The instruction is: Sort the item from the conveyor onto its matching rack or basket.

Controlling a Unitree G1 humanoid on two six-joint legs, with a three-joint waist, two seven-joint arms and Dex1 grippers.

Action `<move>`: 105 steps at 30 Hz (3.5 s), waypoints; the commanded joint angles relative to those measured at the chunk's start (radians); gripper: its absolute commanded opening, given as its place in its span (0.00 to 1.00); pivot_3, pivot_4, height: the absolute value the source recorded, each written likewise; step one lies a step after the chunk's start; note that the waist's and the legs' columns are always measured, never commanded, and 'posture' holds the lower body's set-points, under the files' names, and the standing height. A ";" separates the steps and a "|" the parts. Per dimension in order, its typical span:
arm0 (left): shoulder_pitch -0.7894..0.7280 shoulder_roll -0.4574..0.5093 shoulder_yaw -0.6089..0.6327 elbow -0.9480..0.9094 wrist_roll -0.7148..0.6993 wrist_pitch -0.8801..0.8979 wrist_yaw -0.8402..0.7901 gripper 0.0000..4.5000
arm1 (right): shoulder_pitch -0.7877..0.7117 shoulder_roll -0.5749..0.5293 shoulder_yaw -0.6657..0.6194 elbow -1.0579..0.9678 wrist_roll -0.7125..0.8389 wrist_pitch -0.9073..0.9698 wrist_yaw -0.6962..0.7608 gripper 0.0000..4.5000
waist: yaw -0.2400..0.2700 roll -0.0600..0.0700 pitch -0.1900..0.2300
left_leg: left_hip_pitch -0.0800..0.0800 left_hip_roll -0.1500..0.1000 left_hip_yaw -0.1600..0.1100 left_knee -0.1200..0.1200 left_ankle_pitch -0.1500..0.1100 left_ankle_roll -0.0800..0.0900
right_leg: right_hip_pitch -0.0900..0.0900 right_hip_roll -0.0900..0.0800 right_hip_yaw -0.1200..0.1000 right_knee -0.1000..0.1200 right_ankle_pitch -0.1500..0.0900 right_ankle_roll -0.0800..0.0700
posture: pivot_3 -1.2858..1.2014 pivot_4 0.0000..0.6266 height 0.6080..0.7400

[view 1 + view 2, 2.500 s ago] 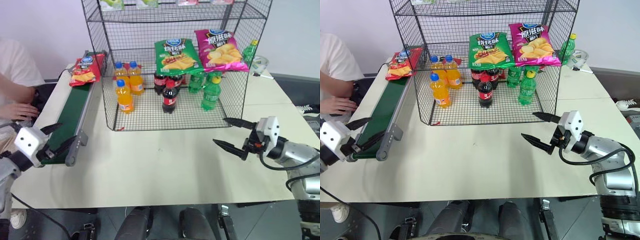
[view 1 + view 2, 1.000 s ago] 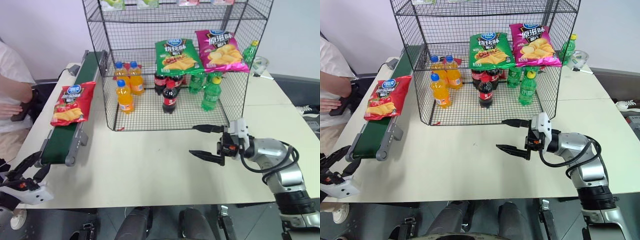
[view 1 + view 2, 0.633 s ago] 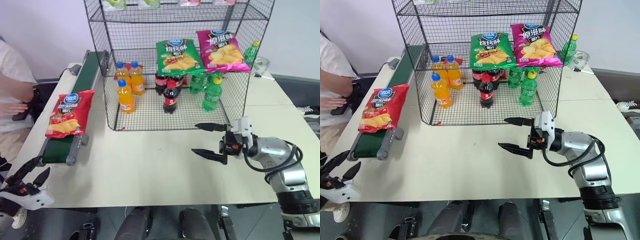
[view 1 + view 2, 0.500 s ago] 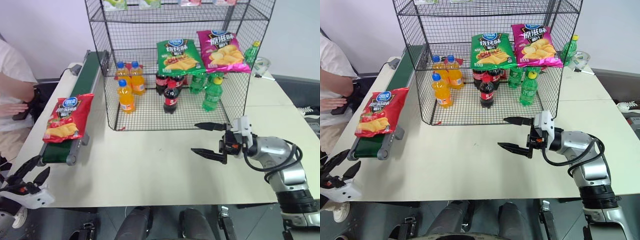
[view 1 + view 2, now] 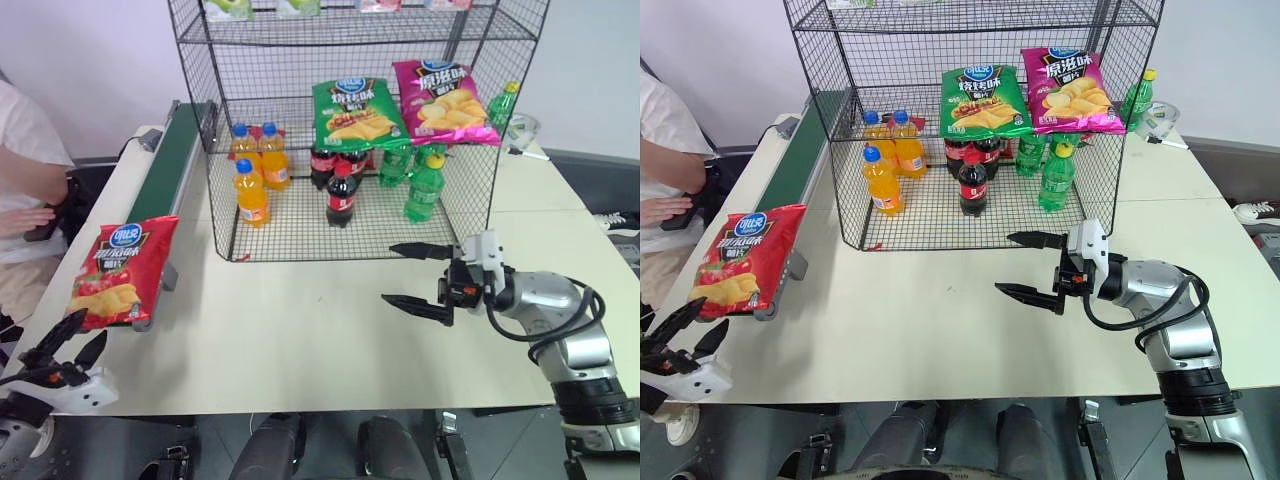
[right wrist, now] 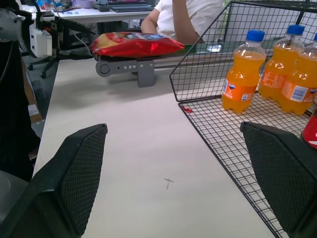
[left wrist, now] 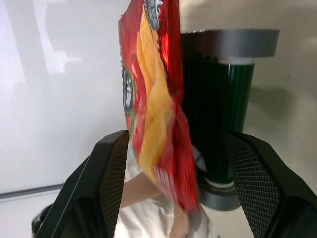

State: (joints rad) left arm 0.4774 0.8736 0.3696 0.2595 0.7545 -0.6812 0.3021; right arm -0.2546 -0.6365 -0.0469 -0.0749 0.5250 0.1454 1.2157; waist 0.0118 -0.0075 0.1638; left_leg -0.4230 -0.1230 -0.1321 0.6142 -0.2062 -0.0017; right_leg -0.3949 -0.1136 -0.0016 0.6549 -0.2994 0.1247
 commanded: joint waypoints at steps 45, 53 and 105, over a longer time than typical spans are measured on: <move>-0.470 -0.029 -0.036 -0.572 -0.095 0.187 -0.241 0.03 | 0.022 0.175 -0.122 -0.189 0.185 0.017 -0.257 1.00 | 0.001 0.000 0.000 | 0.002 0.000 0.000 0.000 0.001 0.000 | 0.001 0.001 0.000 0.002 0.000 0.000 | 0.52 0.24 1.00; -0.889 -0.125 -0.282 -0.319 0.018 0.212 -0.182 0.03 | 0.042 0.224 -0.100 -0.230 0.148 0.010 -0.344 1.00 | 0.000 0.000 -0.001 | 0.002 -0.001 0.000 0.002 0.003 -0.003 | 0.003 0.001 0.000 0.008 0.000 0.000 | 0.52 0.24 1.00; -1.197 -0.157 -0.605 0.114 -0.060 0.280 -0.001 0.79 | 0.088 0.145 -0.118 -0.277 0.122 0.051 -0.359 1.00 | -0.009 -0.002 0.000 | -0.004 -0.001 0.000 0.009 0.004 -0.003 | -0.001 0.005 0.002 0.013 0.000 0.001 | 0.52 0.24 1.00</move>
State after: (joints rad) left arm -0.7375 0.6930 -0.2910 0.4711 0.7247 -0.4279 0.3310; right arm -0.1609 -0.4807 -0.1395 -0.3354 0.6313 0.2031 0.8521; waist 0.0032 -0.0097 0.1640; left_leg -0.4265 -0.1241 -0.1321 0.6230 -0.2025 -0.0050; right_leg -0.3962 -0.1087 0.0001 0.6677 -0.2992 0.1255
